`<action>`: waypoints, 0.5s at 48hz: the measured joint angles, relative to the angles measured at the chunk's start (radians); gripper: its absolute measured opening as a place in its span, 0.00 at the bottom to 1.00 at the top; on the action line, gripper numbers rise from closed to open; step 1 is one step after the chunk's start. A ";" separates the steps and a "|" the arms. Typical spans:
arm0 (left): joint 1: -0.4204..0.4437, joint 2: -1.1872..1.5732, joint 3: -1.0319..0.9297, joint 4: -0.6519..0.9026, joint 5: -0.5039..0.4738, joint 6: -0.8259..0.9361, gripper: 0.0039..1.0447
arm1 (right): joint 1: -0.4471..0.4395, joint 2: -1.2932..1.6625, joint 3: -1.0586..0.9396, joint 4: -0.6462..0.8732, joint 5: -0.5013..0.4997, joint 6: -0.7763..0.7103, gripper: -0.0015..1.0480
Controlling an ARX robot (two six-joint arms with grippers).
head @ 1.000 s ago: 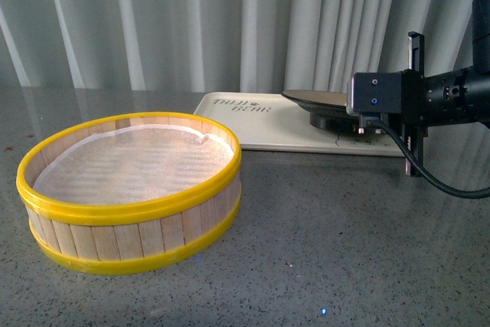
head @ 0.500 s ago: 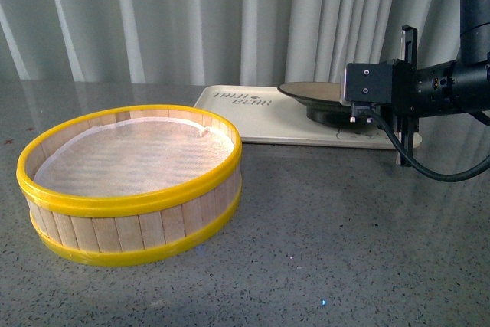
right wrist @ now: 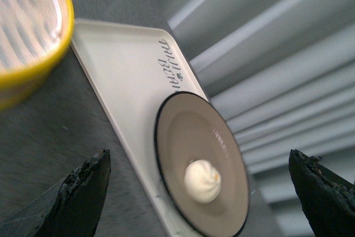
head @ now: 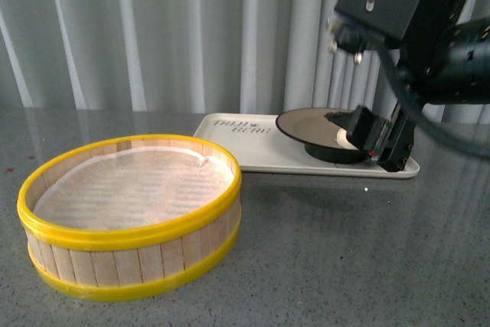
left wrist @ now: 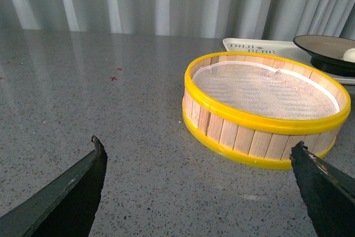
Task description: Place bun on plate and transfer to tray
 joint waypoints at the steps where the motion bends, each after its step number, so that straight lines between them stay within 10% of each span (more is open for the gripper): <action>1: 0.000 0.000 0.000 0.000 0.000 0.000 0.94 | 0.034 -0.084 -0.046 -0.031 0.069 0.098 0.91; 6: 0.000 0.000 0.000 0.000 0.000 0.000 0.94 | 0.091 -0.294 -0.148 -0.048 0.167 0.528 0.92; 11: 0.000 0.000 0.000 0.000 0.000 0.000 0.94 | 0.082 -0.355 -0.289 0.149 0.515 0.799 0.71; 24: 0.000 0.000 0.000 0.000 0.000 0.000 0.94 | -0.024 -0.523 -0.575 0.240 0.453 0.899 0.28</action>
